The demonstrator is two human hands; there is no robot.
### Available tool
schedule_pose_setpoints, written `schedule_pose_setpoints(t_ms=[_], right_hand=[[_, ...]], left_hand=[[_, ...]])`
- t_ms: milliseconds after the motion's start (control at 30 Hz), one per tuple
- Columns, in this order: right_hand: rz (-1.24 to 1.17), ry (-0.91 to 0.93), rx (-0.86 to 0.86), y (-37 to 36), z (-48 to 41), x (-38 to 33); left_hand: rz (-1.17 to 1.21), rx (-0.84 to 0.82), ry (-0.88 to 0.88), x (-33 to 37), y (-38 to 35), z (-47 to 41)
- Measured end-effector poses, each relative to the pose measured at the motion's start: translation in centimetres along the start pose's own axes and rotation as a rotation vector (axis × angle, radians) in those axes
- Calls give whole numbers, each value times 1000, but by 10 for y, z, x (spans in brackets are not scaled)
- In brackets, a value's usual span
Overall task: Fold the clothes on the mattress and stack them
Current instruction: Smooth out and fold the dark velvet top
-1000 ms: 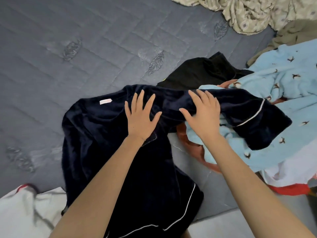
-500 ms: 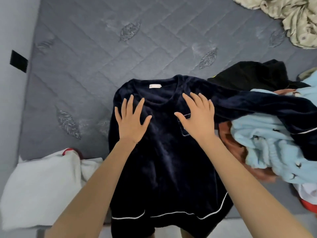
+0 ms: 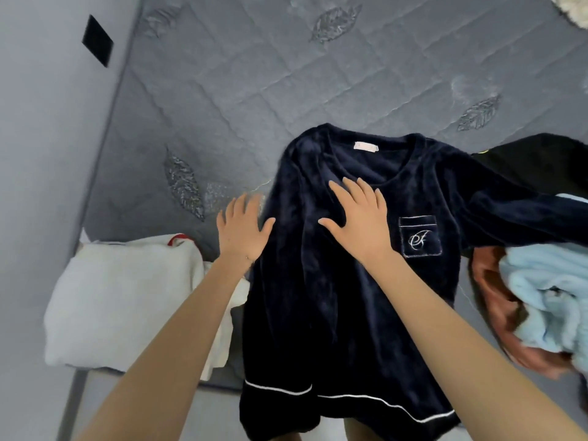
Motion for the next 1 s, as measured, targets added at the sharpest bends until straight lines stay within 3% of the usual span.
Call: schedule_pose_setpoints(t_ms=[167,267,433,567,767,1000], right_hand=[[37,124,-120,-37,-23,-29],[29,161,-193,-55,-34,-39],[-399,-142,-282,-74,-39,-39],[-471,-217,-291,-78,-45,-52],[-399,16,-80,-55,-57,-95],[-119,451,-98,-39,-75,-139]], left_hand=[[-33,-132,40,-15,-35,-1],[64,-114,18,-11,-48,3],[626,71,162,-20,-28,5],[723,208,155,-37,4,-7],[654,250,171,-68,28,-24],[783,238,102,-68,27,-13]])
Point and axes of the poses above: each hand's wrist, its own z-axis away from the middle knuckle, its own y-axis out of the back of the hand, x = y × z, the point moved 5 cm from there along -z, towards the middle knuckle, and after that the axes turned 3 degrees about z, right-handed, at the moved point
